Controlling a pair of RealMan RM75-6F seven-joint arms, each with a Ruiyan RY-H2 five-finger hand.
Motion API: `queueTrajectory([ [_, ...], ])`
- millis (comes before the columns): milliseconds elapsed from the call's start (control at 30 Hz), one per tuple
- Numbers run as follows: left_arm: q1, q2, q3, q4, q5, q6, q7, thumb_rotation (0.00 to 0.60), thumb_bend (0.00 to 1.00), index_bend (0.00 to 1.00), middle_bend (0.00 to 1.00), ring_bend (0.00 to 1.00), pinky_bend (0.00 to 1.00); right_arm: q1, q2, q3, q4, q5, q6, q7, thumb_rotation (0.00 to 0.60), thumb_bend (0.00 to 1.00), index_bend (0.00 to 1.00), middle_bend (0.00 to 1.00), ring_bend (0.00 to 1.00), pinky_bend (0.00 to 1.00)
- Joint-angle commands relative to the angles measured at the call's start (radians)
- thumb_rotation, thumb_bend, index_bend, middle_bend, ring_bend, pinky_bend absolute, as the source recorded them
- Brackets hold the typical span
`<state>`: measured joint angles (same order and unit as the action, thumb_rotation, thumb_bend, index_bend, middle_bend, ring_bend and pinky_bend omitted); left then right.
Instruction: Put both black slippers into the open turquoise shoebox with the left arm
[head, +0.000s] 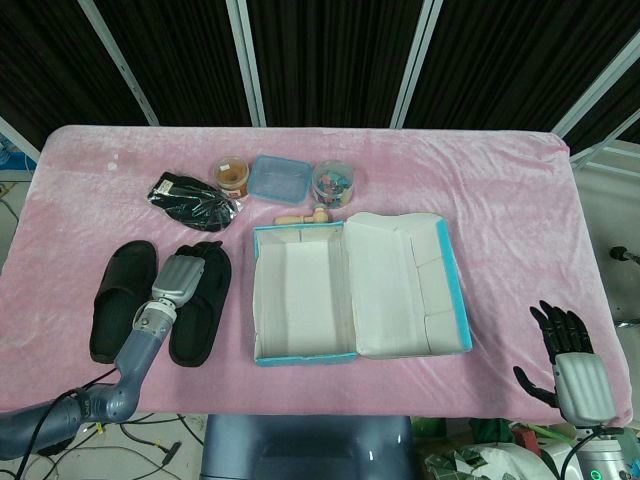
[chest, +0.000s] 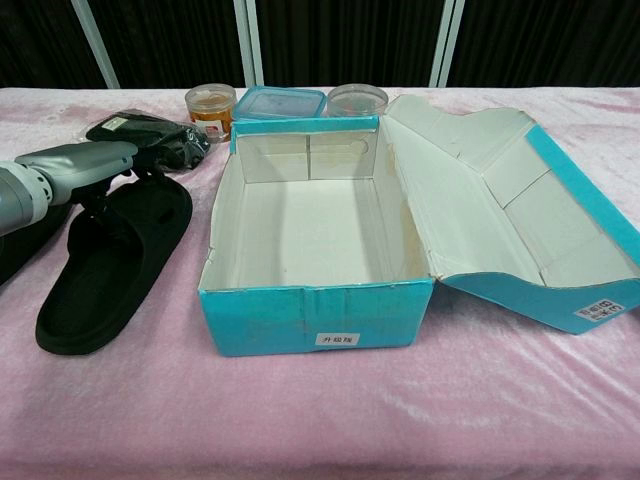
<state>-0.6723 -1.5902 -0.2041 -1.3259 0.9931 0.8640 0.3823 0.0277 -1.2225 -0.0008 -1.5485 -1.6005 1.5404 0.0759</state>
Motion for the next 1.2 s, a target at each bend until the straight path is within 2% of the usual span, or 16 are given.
queueTrajectory([
  [33,-0.004,0.003,0.004,-0.003,-0.007,-0.005,-0.004,0.600,0.00,0.05,0.22,0.17,0.15,0.000,0.001,0.001,-0.002,0.000,0.000,-0.002,0.600,0.19,0.00,0.03,0.00,0.04],
  [267,-0.006,0.008,0.009,-0.013,-0.013,-0.011,-0.038,0.600,0.02,0.06,0.26,0.20,0.17,-0.002,0.005,-0.001,-0.003,-0.001,0.002,-0.001,0.600,0.19,0.00,0.02,0.00,0.04],
  [367,-0.006,0.008,0.011,-0.013,-0.006,-0.007,-0.056,0.600,0.06,0.11,0.36,0.30,0.21,-0.006,0.005,-0.001,0.000,-0.001,0.006,0.004,0.600,0.19,0.00,0.02,0.00,0.04],
  [433,-0.006,0.004,0.010,-0.009,0.001,0.000,-0.068,0.600,0.09,0.18,0.46,0.39,0.25,-0.007,0.004,-0.001,0.003,-0.001,0.008,0.008,0.600,0.19,0.00,0.03,0.00,0.04],
  [533,0.006,0.003,-0.001,-0.011,0.029,0.034,-0.115,0.600,0.11,0.26,0.53,0.45,0.30,-0.007,0.002,0.000,0.006,0.001,0.007,0.012,0.600,0.19,0.00,0.02,0.00,0.04],
  [633,0.033,0.014,-0.011,-0.020,0.093,0.081,-0.220,0.600,0.11,0.30,0.56,0.47,0.33,-0.003,0.001,0.002,0.009,0.001,0.002,0.014,0.600,0.19,0.00,0.02,0.00,0.04],
  [733,0.060,0.039,-0.020,-0.034,0.167,0.110,-0.378,0.600,0.12,0.32,0.57,0.48,0.35,0.002,0.002,0.005,0.007,-0.002,-0.002,0.012,0.600,0.19,0.00,0.02,0.00,0.04],
  [1033,0.084,0.114,-0.025,-0.071,0.357,0.151,-0.787,0.600,0.12,0.33,0.58,0.48,0.41,0.009,0.003,0.007,0.005,0.001,-0.012,0.011,0.600,0.19,0.00,0.02,0.00,0.04],
  [1200,0.076,0.088,-0.050,-0.090,0.420,0.223,-0.926,0.600,0.12,0.33,0.58,0.48,0.41,0.006,0.005,0.006,0.008,0.004,-0.010,0.016,0.600,0.19,0.00,0.02,0.00,0.04],
])
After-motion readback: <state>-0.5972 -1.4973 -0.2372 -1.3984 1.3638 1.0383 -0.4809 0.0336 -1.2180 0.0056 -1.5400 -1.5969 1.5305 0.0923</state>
